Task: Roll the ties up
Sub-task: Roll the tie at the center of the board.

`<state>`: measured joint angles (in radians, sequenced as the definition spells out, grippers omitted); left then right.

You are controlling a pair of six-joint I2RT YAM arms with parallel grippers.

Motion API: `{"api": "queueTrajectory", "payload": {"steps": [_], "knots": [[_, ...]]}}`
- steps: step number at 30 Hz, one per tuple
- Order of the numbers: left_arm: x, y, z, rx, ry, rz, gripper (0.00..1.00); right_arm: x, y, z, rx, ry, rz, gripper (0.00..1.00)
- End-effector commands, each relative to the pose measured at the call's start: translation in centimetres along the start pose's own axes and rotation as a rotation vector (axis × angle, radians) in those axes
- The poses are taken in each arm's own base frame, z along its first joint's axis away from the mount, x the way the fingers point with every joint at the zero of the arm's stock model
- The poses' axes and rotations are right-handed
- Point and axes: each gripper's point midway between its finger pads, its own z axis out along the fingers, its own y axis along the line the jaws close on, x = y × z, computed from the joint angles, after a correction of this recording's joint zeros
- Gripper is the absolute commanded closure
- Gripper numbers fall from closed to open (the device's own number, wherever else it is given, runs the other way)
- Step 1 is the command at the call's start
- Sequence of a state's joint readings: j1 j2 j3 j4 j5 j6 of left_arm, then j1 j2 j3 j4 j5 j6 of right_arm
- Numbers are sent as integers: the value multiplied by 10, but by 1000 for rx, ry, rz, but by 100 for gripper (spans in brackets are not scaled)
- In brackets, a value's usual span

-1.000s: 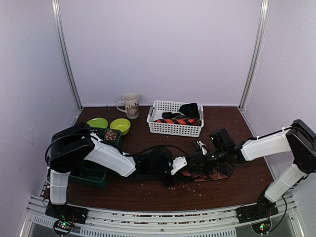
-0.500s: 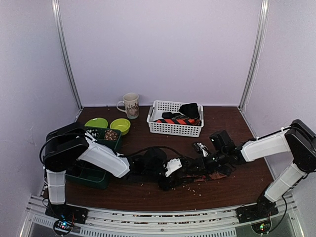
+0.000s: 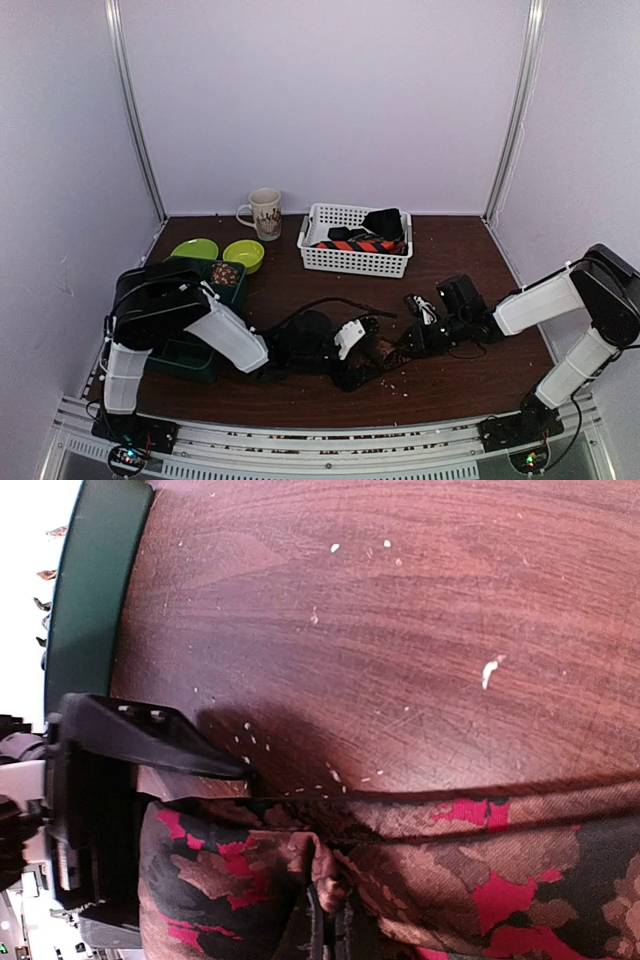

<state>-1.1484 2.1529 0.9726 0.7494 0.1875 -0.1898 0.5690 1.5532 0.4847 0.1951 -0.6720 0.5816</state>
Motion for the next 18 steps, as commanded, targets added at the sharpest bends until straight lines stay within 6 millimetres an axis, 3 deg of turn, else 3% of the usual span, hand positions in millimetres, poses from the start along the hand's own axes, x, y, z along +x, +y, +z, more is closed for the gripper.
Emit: {"api": "queueTrajectory", "payload": {"steps": [1,8,10,14,18], "knots": [[-29,-11,15,33,-119,-50,19,33,-47,4,182,81,63,100],[-28,1,36,-27,-135,-144,25,33,-49,6,185,77,85,100],[-25,5,41,-46,-120,-168,35,33,-49,6,182,73,91,100],[-12,11,42,-87,-52,-118,65,31,-39,4,142,65,93,99],[11,11,30,-138,87,59,78,17,-20,-5,78,50,77,78]]}}
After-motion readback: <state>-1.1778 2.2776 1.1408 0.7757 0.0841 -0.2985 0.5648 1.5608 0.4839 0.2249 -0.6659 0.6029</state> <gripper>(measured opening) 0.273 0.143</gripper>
